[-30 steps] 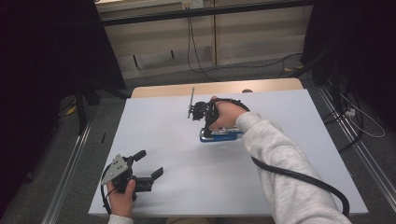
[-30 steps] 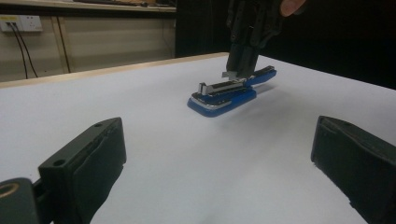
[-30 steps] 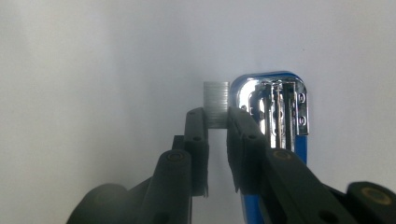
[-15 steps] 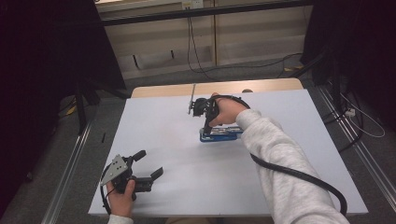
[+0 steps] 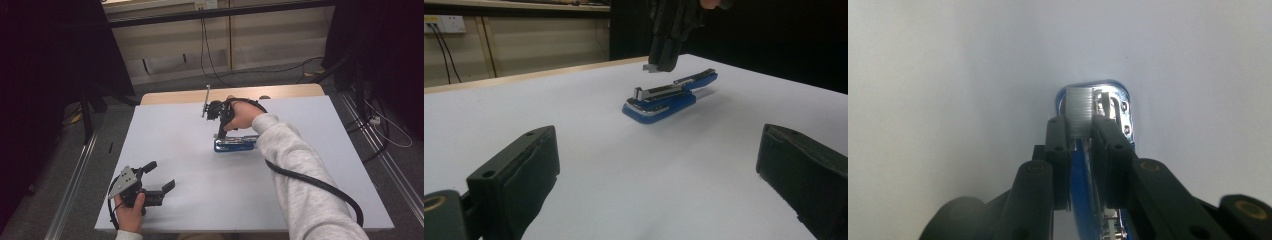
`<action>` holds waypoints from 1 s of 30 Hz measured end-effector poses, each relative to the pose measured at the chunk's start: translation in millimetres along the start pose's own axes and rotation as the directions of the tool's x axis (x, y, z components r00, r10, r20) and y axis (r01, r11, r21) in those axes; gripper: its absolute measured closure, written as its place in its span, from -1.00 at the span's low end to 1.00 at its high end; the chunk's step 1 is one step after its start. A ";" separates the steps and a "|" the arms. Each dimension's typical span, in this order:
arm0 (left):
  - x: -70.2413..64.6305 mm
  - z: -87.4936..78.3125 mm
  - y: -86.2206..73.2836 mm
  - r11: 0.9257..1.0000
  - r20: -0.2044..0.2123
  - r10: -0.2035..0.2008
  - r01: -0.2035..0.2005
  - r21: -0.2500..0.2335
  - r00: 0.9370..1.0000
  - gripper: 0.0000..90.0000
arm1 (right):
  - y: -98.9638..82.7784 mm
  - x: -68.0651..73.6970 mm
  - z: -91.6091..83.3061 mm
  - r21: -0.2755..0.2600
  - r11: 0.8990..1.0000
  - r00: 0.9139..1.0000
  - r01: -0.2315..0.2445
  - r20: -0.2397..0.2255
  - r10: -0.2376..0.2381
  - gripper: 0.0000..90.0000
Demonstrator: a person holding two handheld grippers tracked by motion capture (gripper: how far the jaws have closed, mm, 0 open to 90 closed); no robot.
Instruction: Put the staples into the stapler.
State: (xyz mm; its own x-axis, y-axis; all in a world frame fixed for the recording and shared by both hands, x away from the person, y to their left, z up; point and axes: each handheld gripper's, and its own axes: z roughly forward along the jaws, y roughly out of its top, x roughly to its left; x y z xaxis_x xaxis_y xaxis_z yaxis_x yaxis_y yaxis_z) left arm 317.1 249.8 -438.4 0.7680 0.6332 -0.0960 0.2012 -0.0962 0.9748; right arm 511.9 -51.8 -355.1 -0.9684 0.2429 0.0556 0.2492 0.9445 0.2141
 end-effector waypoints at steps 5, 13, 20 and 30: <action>-0.1 0.1 -0.1 1.000 0.002 -0.005 0.005 -0.005 1.000 -0.92 | -0.1 -5.2 -0.3 -0.007 1.000 1.000 0.005 0.013 -0.005 0.74; 0.0 0.4 0.0 1.000 0.003 0.002 -0.002 0.002 1.000 -0.92 | -1.2 -10.1 2.0 -0.019 1.000 1.000 -0.015 0.013 0.015 0.74; -0.3 0.5 0.1 1.000 0.002 0.005 -0.005 0.004 1.000 -0.92 | -3.3 -12.3 4.1 -0.031 0.999 1.000 -0.010 0.020 0.010 0.74; -0.7 1.1 -0.2 1.000 0.006 -0.001 0.001 0.004 1.000 -0.92 | -5.7 -13.3 12.5 -0.010 1.000 1.000 -0.001 0.015 0.002 0.74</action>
State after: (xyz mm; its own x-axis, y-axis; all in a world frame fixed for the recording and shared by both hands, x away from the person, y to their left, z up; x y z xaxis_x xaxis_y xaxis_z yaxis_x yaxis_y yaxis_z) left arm 317.2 248.5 -438.7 0.7714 0.6288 -0.0979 0.2042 -0.0989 0.9739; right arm 523.4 -57.7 -369.3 -0.9680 0.2476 0.0417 0.2506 0.9419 0.2238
